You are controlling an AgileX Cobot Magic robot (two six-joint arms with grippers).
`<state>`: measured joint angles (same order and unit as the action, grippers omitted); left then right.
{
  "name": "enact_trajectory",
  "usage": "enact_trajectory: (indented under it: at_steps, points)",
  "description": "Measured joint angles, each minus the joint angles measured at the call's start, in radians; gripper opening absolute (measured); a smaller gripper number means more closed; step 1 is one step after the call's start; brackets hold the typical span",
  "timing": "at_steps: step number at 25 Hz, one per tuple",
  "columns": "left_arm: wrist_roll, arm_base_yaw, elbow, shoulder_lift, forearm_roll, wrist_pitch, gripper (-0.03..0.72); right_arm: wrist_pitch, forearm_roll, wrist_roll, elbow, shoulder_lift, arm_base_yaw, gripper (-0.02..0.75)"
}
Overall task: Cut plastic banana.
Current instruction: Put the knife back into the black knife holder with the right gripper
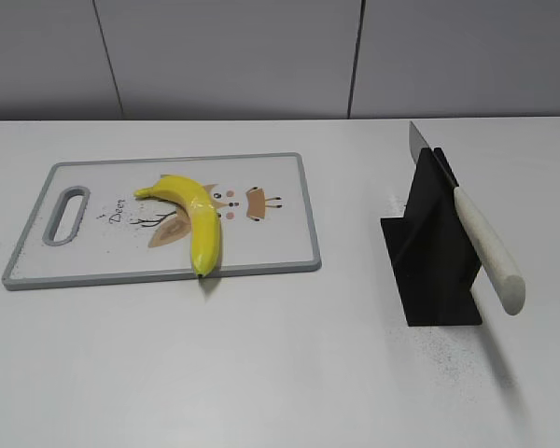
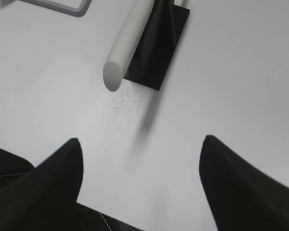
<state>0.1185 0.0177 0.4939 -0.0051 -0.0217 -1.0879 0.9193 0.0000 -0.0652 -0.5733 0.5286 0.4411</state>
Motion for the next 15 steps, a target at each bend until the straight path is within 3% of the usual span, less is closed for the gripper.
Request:
enact_trajectory:
  at_steps: [15]
  points:
    - [0.0, 0.0, 0.0, 0.0, 0.0, 0.0, 0.533, 0.126, 0.024, 0.065, 0.073, -0.445, 0.0, 0.591]
